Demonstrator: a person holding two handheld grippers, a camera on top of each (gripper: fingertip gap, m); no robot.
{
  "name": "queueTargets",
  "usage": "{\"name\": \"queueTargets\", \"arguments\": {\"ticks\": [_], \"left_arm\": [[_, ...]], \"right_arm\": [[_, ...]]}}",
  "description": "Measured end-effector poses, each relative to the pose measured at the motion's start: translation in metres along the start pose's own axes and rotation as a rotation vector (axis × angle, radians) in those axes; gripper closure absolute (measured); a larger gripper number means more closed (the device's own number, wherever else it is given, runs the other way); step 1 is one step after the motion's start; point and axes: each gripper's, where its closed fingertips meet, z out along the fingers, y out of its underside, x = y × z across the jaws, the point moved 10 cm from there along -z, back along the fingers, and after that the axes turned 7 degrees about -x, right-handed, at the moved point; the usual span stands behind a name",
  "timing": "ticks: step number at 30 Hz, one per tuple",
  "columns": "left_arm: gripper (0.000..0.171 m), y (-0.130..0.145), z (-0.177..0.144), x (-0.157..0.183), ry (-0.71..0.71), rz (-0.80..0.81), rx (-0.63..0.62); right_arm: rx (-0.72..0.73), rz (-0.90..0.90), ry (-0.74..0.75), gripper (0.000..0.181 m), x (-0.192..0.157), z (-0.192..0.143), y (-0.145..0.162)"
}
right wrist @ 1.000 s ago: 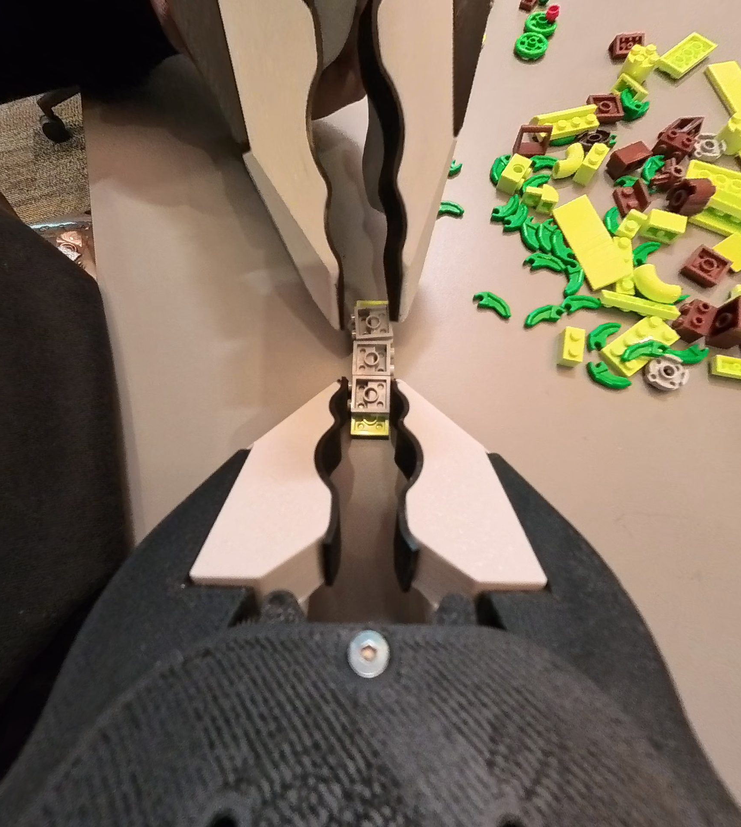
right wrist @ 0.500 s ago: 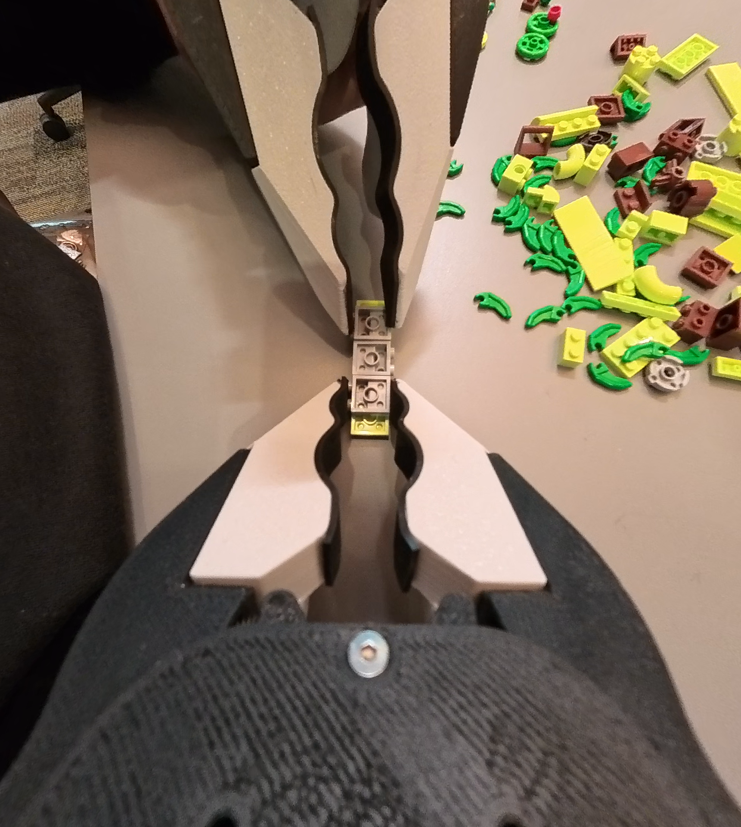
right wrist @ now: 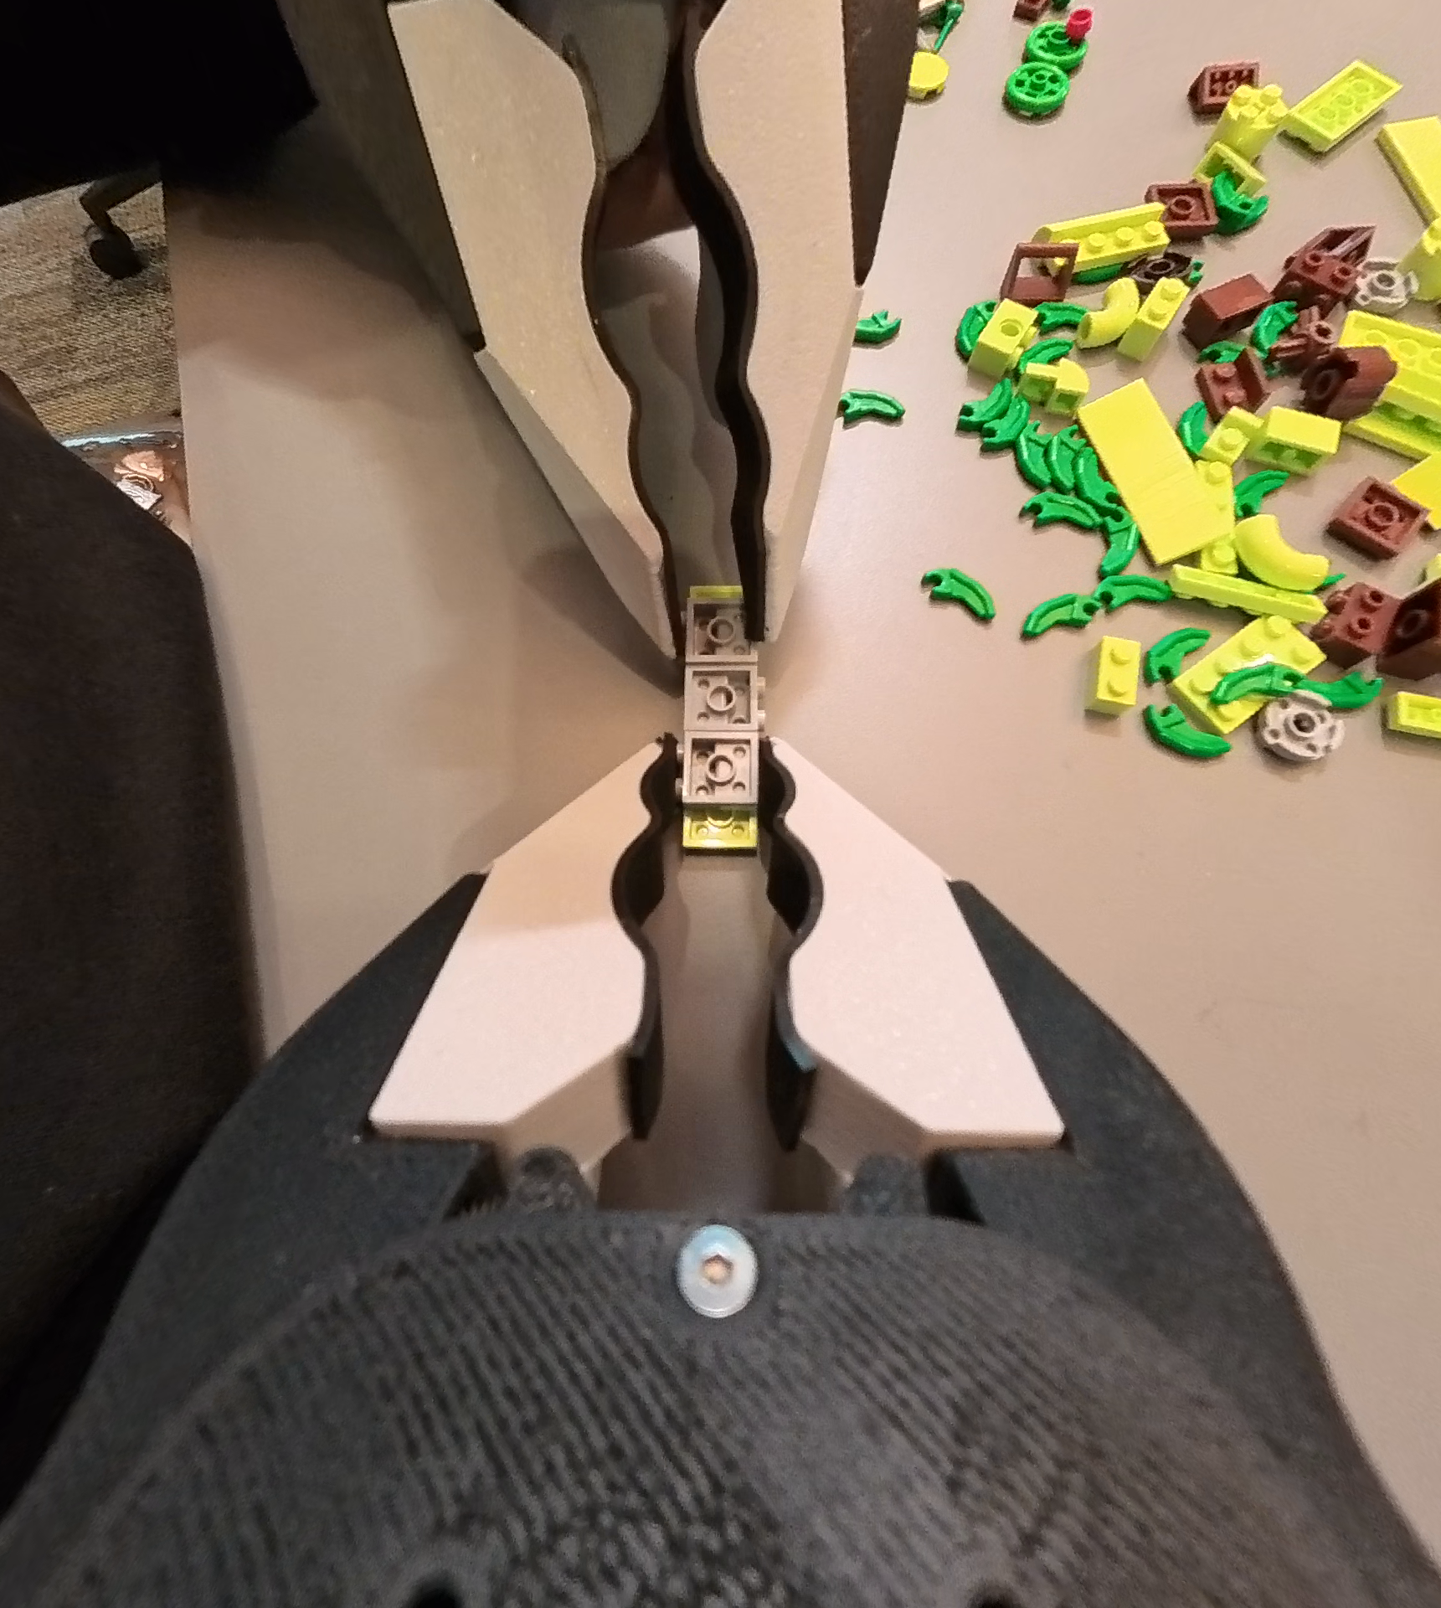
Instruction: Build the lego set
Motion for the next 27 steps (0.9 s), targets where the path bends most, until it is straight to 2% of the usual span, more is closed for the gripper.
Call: {"name": "queueTargets", "arguments": {"ticks": [19, 21, 27], "left_arm": [[0.156, 0.0038, 0.0014, -0.0054, 0.127, -0.107, 0.018], [0.151, 0.0034, 0.0003, -0.0024, 0.137, -0.096, 0.02], [0.152, 0.0008, -0.0006, 0.0023, 0.072, -0.044, 0.003]], "right_arm": [[-0.001, -0.031, 0.004, 0.165, -0.003, 0.0005, -0.0003], [0.0, -0.038, 0.003, 0.165, -0.0037, 0.0006, -0.0003], [-0.001, -0.035, -0.004, 0.165, -0.0036, 0.0005, -0.0002]]}}
